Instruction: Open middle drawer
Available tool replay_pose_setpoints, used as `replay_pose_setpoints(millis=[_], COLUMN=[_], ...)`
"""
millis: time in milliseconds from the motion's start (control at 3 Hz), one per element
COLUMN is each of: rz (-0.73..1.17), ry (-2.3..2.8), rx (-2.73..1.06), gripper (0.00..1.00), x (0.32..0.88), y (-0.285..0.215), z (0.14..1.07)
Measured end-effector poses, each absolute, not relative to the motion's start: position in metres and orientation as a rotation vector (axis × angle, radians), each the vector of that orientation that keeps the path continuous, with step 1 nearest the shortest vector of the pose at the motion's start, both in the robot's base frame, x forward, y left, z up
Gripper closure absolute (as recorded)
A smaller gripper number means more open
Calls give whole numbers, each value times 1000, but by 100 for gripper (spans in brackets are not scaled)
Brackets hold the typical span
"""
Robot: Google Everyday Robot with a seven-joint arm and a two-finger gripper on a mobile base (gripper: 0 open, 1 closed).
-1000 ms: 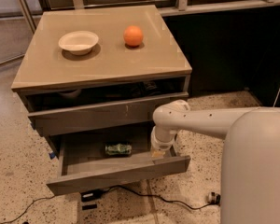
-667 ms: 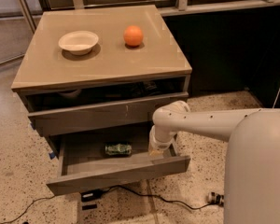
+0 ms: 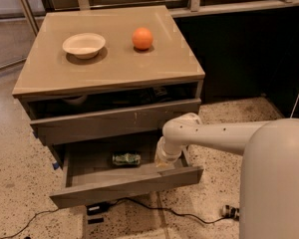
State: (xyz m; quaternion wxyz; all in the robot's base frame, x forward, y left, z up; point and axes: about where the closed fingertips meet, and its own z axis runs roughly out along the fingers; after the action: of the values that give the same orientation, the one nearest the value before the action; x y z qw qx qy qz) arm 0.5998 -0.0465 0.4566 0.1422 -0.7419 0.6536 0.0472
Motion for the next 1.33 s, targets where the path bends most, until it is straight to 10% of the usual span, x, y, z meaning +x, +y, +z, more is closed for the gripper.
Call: replay_pose_setpoints(millis=[1333], rz=[189], ry=[1825], rx=[-2232], gripper=[100], x=[592], y=[-33], z=[401])
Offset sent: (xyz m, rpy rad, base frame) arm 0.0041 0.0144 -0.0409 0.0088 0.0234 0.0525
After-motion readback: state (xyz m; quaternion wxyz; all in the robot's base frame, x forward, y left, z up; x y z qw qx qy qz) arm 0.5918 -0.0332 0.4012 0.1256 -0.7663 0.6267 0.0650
